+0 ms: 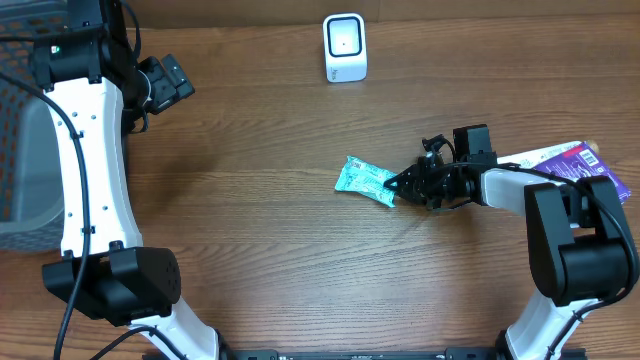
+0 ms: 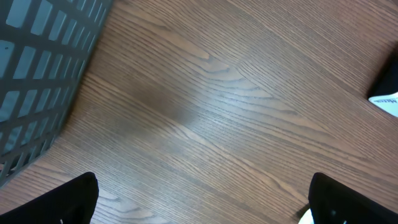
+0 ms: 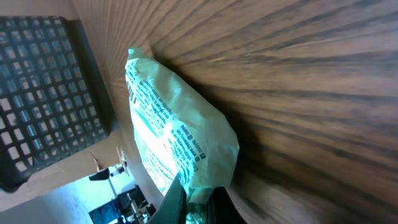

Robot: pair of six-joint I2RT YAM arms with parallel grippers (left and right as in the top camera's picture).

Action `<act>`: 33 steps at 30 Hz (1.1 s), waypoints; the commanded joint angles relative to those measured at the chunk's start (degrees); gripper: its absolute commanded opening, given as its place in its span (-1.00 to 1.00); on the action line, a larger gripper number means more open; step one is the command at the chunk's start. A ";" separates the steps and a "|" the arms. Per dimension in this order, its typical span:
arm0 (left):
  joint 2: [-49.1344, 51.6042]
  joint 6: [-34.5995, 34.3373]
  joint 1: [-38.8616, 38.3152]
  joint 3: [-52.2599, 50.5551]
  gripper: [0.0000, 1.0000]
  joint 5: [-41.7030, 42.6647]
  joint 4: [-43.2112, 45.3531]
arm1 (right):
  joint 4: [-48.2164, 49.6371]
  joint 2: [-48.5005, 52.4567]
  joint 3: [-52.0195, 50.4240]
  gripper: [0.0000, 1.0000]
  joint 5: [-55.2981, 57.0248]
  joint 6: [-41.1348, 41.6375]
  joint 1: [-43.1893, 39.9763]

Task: Scan the item barcode
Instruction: 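Raise the wipes pack toward the white scanner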

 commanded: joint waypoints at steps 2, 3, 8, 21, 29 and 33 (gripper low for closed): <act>0.22 -0.81 -0.37 0.35 0.99 -0.17 0.02 | -2.32 -7.93 2.03 -0.93 -4.52 -4.96 0.33; 0.22 -0.81 -0.37 0.35 0.99 -0.20 0.00 | -4.31 -9.99 3.10 -0.93 -4.50 -6.75 0.33; 0.22 -0.81 -0.48 0.35 0.99 -0.17 0.00 | -14.34 -19.56 9.07 -0.93 -1.44 -13.77 0.33; 0.22 -0.81 -0.46 0.35 0.99 -0.20 0.00 | -28.46 -38.05 21.62 -0.93 6.32 -23.08 0.39; 0.22 -0.81 -0.48 0.35 0.99 -0.17 0.00 | -28.74 -39.21 21.62 -0.93 13.31 -19.45 0.96; 0.22 -0.81 -0.46 0.35 0.99 -0.17 0.00 | -28.52 -38.64 23.06 -0.93 33.70 -17.27 5.92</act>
